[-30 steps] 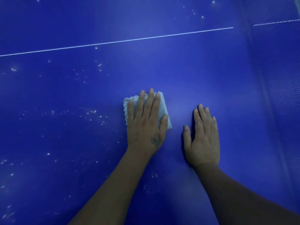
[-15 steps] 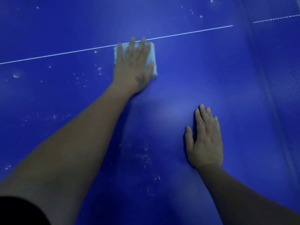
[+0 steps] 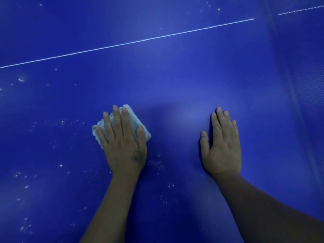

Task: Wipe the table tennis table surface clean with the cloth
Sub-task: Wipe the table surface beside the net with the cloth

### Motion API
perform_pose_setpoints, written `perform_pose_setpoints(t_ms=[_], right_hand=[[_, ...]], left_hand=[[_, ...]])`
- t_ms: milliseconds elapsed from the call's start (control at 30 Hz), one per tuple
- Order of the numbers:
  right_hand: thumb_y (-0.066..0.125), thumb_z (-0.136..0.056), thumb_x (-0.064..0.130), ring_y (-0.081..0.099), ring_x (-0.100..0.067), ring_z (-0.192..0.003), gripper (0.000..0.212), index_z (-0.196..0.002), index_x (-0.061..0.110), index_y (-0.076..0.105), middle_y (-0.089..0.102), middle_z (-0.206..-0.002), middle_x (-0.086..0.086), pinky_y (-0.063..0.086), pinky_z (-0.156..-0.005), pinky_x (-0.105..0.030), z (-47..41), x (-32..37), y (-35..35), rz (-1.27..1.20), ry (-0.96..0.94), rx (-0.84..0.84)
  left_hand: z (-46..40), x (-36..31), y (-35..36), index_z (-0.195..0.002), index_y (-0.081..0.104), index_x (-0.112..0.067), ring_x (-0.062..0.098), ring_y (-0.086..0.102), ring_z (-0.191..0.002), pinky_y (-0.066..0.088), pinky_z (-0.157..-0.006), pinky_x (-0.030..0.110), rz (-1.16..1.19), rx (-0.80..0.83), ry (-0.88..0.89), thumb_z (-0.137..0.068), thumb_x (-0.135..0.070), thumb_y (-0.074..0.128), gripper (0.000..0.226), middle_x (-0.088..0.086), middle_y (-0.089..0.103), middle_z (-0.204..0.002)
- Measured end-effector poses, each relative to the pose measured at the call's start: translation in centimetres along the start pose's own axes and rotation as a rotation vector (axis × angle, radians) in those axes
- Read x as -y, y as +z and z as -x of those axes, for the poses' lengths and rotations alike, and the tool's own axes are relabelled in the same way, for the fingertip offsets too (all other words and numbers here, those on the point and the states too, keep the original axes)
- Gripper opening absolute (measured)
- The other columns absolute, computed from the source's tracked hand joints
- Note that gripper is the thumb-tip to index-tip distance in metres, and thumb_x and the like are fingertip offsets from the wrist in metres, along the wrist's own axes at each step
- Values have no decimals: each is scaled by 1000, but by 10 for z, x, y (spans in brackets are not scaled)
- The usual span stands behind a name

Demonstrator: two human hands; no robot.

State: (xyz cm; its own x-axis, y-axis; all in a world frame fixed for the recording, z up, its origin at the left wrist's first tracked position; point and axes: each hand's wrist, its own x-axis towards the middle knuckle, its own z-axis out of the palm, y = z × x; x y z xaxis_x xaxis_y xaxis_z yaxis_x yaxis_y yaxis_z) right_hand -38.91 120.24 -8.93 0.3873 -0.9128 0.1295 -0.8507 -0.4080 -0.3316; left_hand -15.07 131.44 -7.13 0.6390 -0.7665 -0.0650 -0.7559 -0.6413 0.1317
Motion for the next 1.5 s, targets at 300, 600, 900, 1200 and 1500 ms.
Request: perform_pose_setpoints(t_ms=[300, 600, 900, 1200, 1500], right_hand=[[49, -110, 30, 20, -25, -164, 60, -161, 2, 40, 29, -174, -8, 19, -133, -50, 2, 1, -1, -13, -1, -5], [47, -111, 32, 20, -26, -164, 60, -162, 2, 39, 29, -174, -8, 19, -133, -50, 1, 1, 1, 7, -9, -14], [46, -110, 34, 26, -28, -162, 59, -160, 2, 41, 32, -173, -10, 20, -133, -49, 1, 1, 0, 15, -20, -33], [43, -112, 33, 31, -32, -159, 56, -157, -1, 46, 37, -170, -13, 16, -134, -44, 9, 1, -1, -14, -39, -55], [49, -110, 27, 25, -32, -162, 57, -159, -1, 42, 34, -172, -12, 19, -132, -53, 103, -10, -22, -9, -45, -25]], left_hand=[[-9, 0, 5, -170, 14, -16, 31, 4, -165, 5, -131, 61, 11, -42, 12, -114, -49, 23, 66, 7, 11, -178], [-53, -48, 12, -170, 15, -17, 32, 5, -165, 6, -130, 62, 12, -45, 50, -111, -51, 23, 68, 7, 11, -178], [75, -78, 19, -170, 18, -17, 31, 4, -165, 10, -130, 60, 83, 35, 353, -112, -48, 32, 67, 13, 9, -177], [39, -78, 22, -168, 29, -18, 32, 15, -164, 13, -128, 62, 78, -10, 433, -110, -49, 35, 65, 12, 22, -175], [126, -66, 14, -170, 18, -18, 29, 3, -165, 10, -130, 60, 98, 77, 424, -112, -49, 34, 68, 10, 10, -178]])
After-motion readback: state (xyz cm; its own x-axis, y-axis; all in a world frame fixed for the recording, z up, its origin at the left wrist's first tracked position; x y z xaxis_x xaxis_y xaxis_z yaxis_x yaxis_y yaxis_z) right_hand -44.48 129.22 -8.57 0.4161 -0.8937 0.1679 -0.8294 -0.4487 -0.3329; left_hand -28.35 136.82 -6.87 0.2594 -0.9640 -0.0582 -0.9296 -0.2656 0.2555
